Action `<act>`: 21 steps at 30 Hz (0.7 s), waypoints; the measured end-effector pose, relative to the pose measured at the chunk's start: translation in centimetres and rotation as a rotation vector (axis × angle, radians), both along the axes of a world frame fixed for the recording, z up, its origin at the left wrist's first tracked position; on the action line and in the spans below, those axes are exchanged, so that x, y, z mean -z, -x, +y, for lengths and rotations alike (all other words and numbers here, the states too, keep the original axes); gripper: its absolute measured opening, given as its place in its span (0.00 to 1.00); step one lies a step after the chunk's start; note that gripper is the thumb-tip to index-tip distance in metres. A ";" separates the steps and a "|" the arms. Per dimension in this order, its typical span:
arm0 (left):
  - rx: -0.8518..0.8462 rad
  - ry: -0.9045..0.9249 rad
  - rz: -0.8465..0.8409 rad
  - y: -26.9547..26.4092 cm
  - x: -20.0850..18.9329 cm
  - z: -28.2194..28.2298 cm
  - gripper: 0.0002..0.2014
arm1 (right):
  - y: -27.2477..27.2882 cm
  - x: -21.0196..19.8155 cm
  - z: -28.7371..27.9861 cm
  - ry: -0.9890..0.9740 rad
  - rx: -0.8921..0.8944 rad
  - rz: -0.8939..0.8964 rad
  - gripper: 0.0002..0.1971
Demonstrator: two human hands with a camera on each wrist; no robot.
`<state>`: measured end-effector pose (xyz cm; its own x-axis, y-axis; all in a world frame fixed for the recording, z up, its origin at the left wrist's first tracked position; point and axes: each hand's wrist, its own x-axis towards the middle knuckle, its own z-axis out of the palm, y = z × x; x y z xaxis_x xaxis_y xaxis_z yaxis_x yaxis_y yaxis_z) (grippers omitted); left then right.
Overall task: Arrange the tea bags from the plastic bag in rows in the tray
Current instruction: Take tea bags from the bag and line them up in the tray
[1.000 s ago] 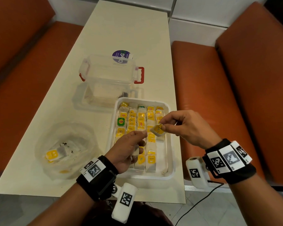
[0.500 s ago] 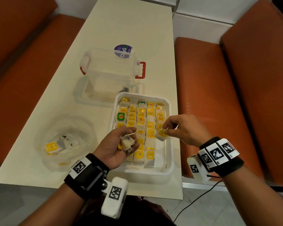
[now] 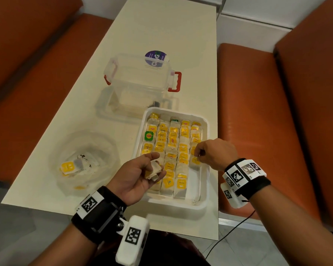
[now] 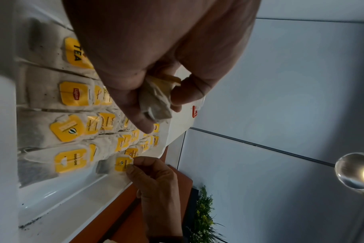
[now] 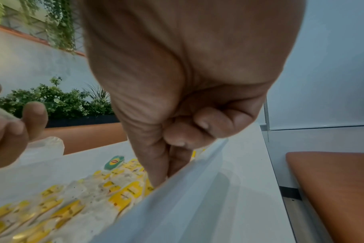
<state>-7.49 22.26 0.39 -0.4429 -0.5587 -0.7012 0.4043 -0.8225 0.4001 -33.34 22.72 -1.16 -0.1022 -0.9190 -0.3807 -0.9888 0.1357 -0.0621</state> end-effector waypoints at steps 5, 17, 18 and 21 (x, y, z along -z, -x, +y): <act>0.003 -0.011 0.017 0.0 -0.2 0.0 0.17 | -0.2 0.4 -0.5 0.026 -0.012 0.055 0.06; 0.001 -0.032 0.021 -0.2 -0.5 -0.4 0.17 | -0.2 1.1 -0.9 0.040 0.032 0.047 0.06; 0.002 -0.034 0.024 -0.2 -0.5 -0.4 0.17 | -0.2 1.2 -1.0 0.043 0.035 0.048 0.07; 0.006 -0.040 0.039 -0.3 -0.4 -0.5 0.20 | -0.2 1.4 -1.0 0.043 0.042 0.040 0.07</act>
<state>-7.21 21.76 0.83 -0.4738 -0.5278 -0.7049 0.4140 -0.8400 0.3507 -33.16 21.76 -2.51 -0.1558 -0.9290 -0.3357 -0.9841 0.1755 -0.0290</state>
